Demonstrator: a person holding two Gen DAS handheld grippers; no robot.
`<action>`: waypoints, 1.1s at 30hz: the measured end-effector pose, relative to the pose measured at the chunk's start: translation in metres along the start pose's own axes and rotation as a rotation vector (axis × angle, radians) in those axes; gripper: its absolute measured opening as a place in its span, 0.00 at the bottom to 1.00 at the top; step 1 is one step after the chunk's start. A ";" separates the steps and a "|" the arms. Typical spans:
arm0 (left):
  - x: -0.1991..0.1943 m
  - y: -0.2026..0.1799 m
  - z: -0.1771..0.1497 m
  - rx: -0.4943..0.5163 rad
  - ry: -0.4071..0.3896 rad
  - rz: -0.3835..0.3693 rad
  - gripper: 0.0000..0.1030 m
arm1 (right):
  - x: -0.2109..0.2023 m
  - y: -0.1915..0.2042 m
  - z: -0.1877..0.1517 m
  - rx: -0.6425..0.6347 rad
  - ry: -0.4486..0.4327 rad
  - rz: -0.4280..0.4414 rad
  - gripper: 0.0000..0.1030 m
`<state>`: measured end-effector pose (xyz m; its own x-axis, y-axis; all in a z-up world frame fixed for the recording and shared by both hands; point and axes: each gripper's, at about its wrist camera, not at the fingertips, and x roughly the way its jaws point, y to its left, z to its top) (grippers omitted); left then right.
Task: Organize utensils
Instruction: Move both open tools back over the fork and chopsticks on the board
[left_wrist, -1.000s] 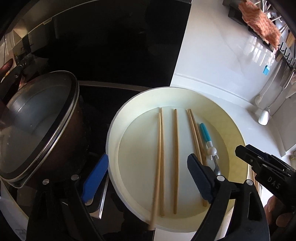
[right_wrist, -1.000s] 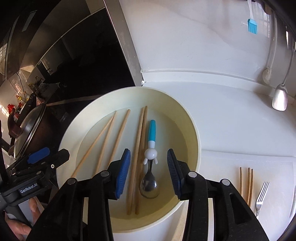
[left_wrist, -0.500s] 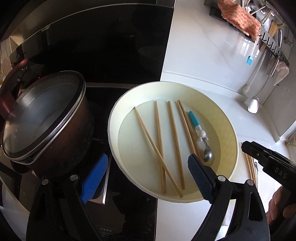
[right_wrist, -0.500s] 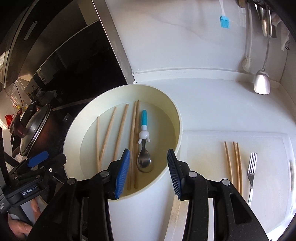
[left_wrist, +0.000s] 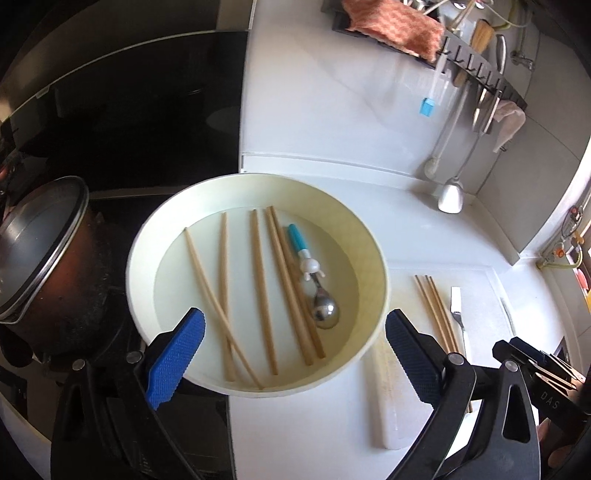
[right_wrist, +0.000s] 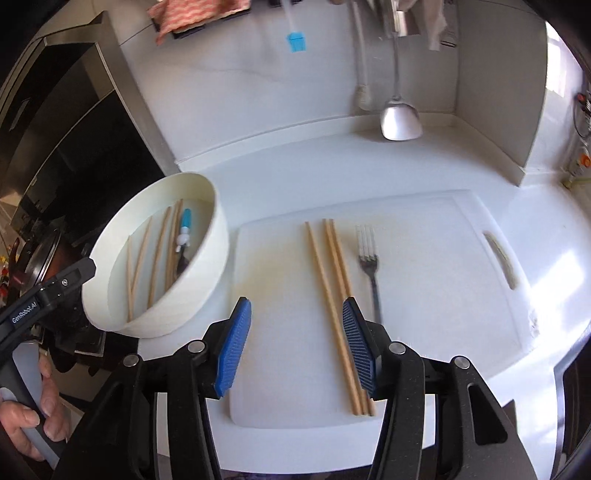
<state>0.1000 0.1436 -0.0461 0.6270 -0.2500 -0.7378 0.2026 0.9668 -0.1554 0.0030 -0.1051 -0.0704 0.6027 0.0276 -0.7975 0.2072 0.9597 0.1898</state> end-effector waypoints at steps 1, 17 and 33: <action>0.001 -0.009 0.000 0.011 0.003 -0.011 0.94 | -0.004 -0.012 -0.003 0.019 -0.002 -0.015 0.48; 0.004 -0.129 -0.061 -0.053 -0.008 0.163 0.94 | 0.003 -0.123 -0.026 -0.065 0.000 0.091 0.48; 0.036 -0.132 -0.089 -0.099 -0.109 0.229 0.94 | 0.080 -0.103 -0.008 -0.149 -0.035 0.105 0.48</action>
<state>0.0293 0.0113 -0.1106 0.7262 -0.0229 -0.6871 -0.0252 0.9979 -0.0599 0.0238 -0.1991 -0.1585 0.6423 0.1221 -0.7566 0.0269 0.9830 0.1815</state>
